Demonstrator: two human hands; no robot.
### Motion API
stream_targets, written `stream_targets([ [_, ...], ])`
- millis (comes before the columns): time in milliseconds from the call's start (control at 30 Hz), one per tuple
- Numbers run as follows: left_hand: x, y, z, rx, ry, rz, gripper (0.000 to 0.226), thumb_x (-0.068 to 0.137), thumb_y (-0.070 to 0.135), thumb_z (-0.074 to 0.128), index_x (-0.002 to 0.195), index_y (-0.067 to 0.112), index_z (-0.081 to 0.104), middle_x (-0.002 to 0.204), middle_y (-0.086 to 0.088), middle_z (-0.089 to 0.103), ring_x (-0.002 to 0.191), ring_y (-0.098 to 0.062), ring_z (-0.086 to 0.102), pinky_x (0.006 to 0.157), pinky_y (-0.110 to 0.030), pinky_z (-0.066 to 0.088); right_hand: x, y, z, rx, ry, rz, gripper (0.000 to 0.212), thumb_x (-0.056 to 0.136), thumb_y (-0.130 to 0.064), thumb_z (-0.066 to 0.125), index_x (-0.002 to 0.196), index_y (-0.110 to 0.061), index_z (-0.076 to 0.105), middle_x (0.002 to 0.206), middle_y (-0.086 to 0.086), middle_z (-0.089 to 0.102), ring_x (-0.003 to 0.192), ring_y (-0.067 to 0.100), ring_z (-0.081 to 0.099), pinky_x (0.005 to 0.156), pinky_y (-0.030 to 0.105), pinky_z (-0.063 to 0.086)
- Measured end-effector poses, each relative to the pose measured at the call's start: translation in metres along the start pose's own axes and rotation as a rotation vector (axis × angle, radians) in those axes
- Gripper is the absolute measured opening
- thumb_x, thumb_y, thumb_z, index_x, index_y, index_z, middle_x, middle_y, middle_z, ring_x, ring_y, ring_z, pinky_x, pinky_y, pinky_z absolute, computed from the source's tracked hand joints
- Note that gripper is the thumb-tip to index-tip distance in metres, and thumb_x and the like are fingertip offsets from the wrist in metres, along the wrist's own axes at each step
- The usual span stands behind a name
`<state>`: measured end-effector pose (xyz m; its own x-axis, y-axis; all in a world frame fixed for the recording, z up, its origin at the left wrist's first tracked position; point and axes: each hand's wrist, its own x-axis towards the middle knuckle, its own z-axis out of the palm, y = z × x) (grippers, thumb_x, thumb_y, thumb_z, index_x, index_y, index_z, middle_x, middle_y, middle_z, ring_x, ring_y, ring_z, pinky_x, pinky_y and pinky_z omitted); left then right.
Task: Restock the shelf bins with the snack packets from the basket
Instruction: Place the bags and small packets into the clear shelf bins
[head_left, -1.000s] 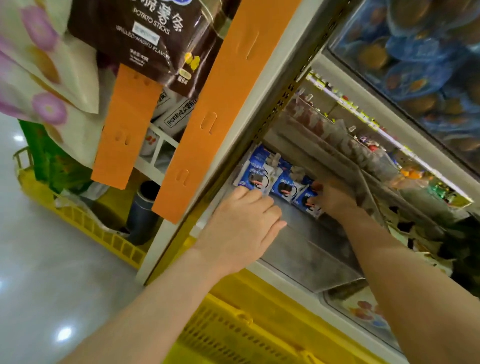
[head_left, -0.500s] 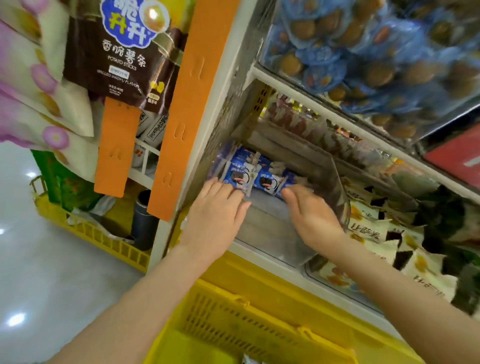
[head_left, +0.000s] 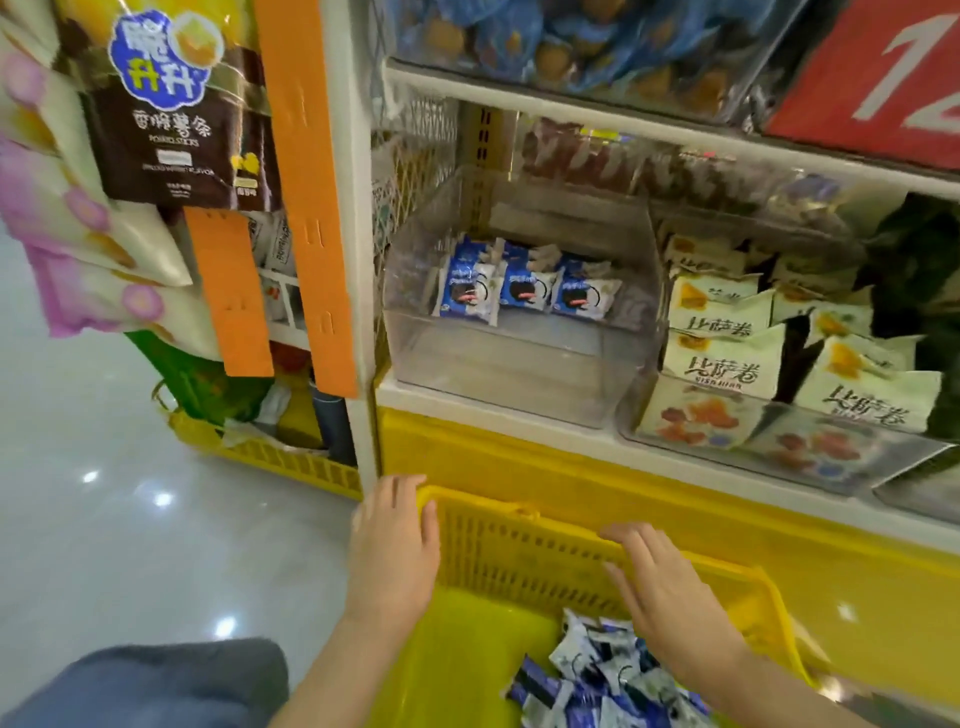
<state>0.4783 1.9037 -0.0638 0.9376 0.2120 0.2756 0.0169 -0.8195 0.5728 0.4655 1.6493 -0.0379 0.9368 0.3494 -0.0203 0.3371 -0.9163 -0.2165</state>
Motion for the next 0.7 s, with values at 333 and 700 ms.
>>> stream_targets([
  [333, -0.052, -0.066, 0.03, -0.018, -0.413, -0.403, 0.028, 0.1, 0.03, 0.033, 0.107, 0.007, 0.048, 0.097, -0.022, 0.064, 0.093, -0.037, 0.06, 0.076, -0.042, 0.045, -0.053, 0.045, 0.144, 0.226, -0.705, 0.346, 0.055, 0.102, -0.029, 0.035, 0.149, -0.014, 0.011, 0.157, 0.005, 0.014, 0.141, 0.021, 0.024, 0.113, 0.03, 0.027],
  [700, -0.054, -0.066, 0.039, 0.003, -0.281, -0.341, 0.019, 0.099, 0.028, 0.033, 0.093, 0.012, 0.042, 0.07, -0.006, 0.051, 0.066, -0.029, 0.049, 0.059, -0.033, 0.03, -0.04, 0.033, 0.205, 0.319, -0.567, 0.435, 0.055, 0.099, -0.034, 0.042, 0.145, -0.01, 0.023, 0.148, 0.011, 0.031, 0.135, 0.025, 0.031, 0.109, 0.034, 0.031],
])
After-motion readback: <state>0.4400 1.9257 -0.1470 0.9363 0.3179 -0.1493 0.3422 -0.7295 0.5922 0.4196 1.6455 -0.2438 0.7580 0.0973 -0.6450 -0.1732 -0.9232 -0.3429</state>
